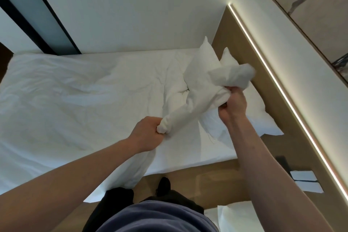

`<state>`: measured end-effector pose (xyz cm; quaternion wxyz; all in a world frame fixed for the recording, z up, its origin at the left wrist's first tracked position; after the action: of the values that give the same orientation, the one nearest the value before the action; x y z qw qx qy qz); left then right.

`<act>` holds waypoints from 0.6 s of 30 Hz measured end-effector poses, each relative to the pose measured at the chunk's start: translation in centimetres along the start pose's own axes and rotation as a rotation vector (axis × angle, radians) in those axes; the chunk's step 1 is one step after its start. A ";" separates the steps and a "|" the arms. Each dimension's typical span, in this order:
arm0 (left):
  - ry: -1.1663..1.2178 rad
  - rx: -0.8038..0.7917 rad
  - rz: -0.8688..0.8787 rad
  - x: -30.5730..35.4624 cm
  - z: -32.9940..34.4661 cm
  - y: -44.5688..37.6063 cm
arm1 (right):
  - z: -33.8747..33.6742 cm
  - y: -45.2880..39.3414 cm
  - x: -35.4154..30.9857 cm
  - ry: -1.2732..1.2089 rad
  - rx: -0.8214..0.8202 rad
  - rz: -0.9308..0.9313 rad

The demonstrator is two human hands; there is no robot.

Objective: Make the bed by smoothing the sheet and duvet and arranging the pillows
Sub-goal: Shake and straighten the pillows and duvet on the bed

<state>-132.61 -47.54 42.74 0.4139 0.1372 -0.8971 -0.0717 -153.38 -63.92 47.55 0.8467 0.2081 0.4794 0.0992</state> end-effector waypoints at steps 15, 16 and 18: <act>0.020 -0.072 0.141 5.1 1.0 0.8 | -6.2 9.2 -6.6 -0.140 0.108 -0.507; 0.007 -0.093 0.125 4.8 1.4 1.0 | -6.9 8.9 -6.1 -0.080 0.176 -0.507; -0.008 -0.123 0.085 3.7 2.0 1.3 | -8.3 8.1 -4.6 0.057 0.271 -0.445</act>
<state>-136.69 -47.41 44.46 0.4207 0.0728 -0.8976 -0.1097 -162.58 -56.26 50.93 0.7983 0.2061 0.5460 -0.1488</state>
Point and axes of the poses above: each hand's wrist, its own y-axis away from the middle knuckle, its own z-axis out of the palm, x = y × z, the point moved 5 cm from there along -y, towards the middle knuckle, and after that the axes turned 1 degree about x, right-handed, at the moved point
